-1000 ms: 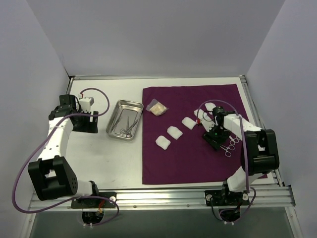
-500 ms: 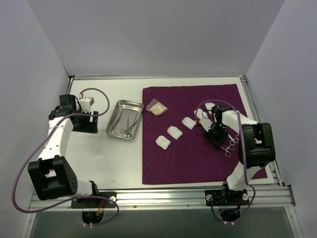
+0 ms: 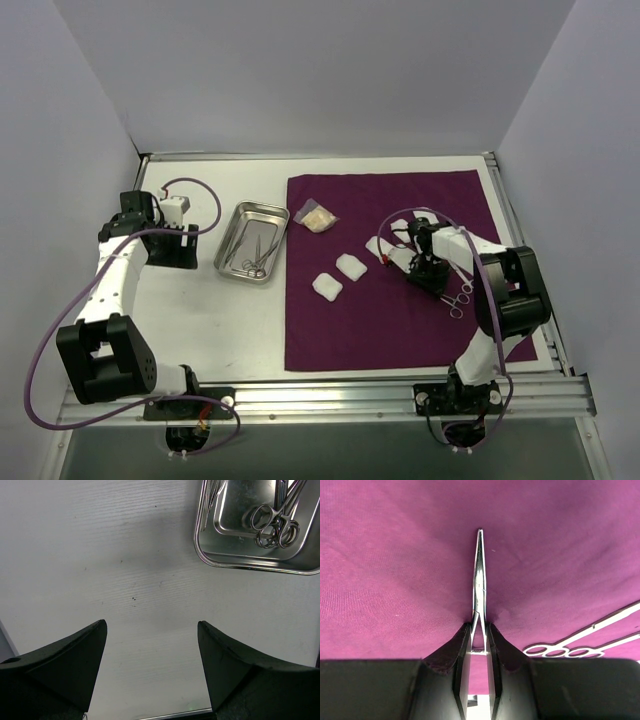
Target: Prepare the surgical pack
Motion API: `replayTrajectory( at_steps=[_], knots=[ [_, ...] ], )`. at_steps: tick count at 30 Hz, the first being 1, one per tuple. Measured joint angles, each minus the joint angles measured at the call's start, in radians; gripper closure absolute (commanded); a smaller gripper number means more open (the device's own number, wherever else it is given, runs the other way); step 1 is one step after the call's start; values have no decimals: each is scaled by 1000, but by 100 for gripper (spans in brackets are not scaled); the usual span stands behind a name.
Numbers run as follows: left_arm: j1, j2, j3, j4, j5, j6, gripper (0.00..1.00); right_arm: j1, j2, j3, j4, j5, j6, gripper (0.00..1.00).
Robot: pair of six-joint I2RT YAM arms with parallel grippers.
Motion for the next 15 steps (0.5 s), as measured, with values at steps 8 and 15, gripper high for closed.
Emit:
replayTrajectory(
  at_steps=[8,15],
  knots=[
    [0,0,0,0,0,0,17,35,0,17,-9,-45,-1,100],
    [0,0,0,0,0,0,17,44,-16,28,-16,-118,-10,100]
  ],
)
